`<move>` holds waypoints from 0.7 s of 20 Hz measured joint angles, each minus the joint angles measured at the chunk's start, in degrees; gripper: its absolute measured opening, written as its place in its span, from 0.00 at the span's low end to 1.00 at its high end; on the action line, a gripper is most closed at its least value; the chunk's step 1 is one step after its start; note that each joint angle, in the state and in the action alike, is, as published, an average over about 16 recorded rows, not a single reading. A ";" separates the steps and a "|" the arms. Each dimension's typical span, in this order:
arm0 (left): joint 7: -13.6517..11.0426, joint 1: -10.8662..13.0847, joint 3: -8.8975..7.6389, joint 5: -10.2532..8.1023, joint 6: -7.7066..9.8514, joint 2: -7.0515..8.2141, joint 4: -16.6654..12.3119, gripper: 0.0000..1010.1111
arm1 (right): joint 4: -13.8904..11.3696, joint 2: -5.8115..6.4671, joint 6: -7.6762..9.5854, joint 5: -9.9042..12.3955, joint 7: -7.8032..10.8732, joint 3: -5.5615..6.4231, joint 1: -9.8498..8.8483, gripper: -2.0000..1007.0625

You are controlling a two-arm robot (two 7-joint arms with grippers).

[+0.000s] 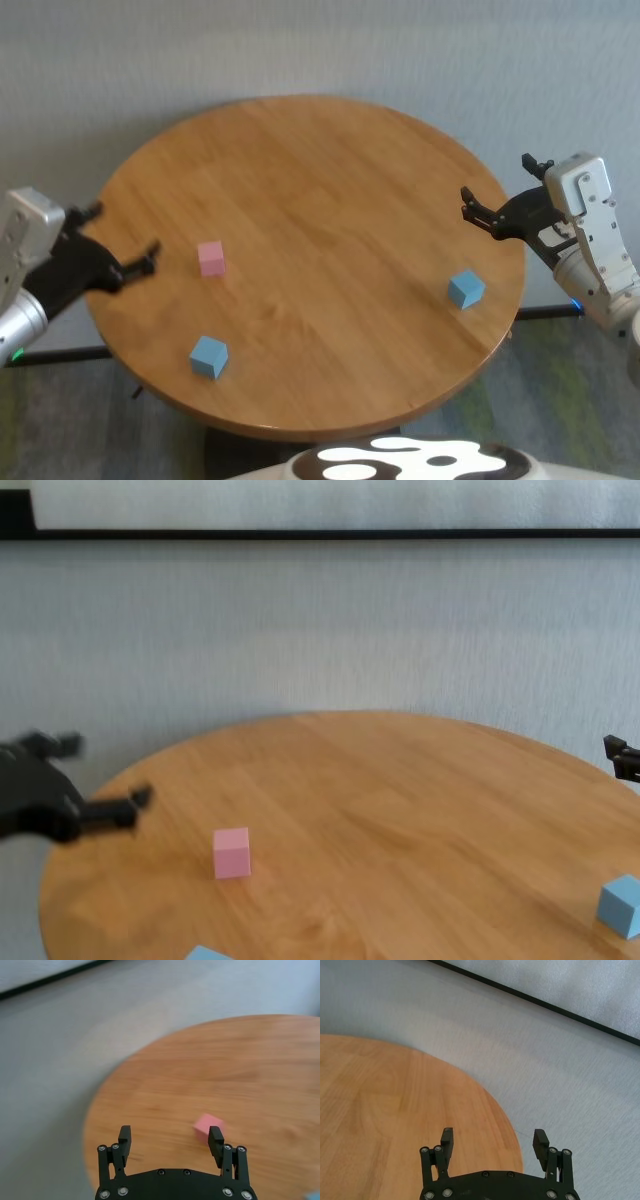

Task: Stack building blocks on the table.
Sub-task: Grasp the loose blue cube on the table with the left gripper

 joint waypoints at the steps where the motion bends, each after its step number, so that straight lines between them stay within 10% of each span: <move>1: -2.09 0.01 0.22 -0.70 -0.02 0.41 -0.05 0.99 | 0.00 0.00 0.00 0.00 0.00 0.00 0.00 1.00; 8: -17.35 -0.17 1.86 -6.40 0.21 3.01 0.21 0.99 | 0.00 0.00 0.00 0.00 0.00 0.00 0.00 1.00; 14: -25.50 -0.43 2.64 -10.13 1.23 3.39 1.09 0.99 | 0.00 0.00 0.00 0.00 0.00 0.00 0.00 1.00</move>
